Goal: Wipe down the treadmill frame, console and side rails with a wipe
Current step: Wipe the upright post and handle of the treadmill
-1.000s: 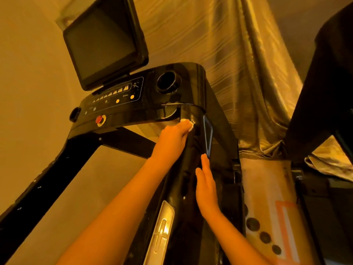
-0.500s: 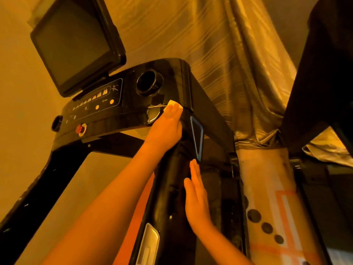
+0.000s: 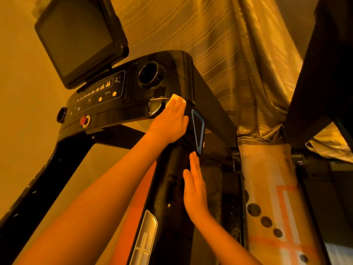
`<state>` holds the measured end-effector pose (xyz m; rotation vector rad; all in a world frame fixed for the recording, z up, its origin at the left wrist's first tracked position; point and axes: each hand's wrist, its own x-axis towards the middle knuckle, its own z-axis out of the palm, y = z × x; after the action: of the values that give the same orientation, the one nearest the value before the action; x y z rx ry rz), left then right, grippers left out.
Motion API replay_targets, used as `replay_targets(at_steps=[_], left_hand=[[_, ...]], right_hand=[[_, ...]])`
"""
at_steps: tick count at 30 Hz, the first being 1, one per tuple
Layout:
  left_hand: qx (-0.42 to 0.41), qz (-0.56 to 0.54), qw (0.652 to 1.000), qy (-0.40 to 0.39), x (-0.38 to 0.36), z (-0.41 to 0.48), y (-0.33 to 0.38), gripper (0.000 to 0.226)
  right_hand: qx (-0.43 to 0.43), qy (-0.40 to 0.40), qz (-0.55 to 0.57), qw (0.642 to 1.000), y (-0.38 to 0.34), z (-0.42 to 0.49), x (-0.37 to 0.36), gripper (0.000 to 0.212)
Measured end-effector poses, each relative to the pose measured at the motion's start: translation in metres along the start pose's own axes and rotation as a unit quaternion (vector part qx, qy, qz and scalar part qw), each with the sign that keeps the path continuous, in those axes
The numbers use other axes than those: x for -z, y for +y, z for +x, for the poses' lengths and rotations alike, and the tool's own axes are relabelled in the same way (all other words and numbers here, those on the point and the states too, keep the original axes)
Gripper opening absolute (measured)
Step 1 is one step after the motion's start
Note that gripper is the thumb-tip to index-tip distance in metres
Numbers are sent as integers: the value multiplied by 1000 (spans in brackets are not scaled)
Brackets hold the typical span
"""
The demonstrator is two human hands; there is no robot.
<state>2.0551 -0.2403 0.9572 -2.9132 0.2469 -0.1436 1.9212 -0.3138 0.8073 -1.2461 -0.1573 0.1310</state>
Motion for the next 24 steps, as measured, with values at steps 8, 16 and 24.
replay_targets(at_steps=[8, 16, 24], left_hand=[[22, -22, 999, 10, -11, -32, -2, 53], [32, 42, 998, 14, -4, 2, 11, 46], [6, -5, 1000, 12, -14, -35, 11, 49]], right_hand=[[6, 1, -3, 1000, 1, -1, 0, 47], [-2, -1, 10, 1000, -1, -1, 1, 47], [0, -3, -2, 1000, -3, -2, 2, 47]])
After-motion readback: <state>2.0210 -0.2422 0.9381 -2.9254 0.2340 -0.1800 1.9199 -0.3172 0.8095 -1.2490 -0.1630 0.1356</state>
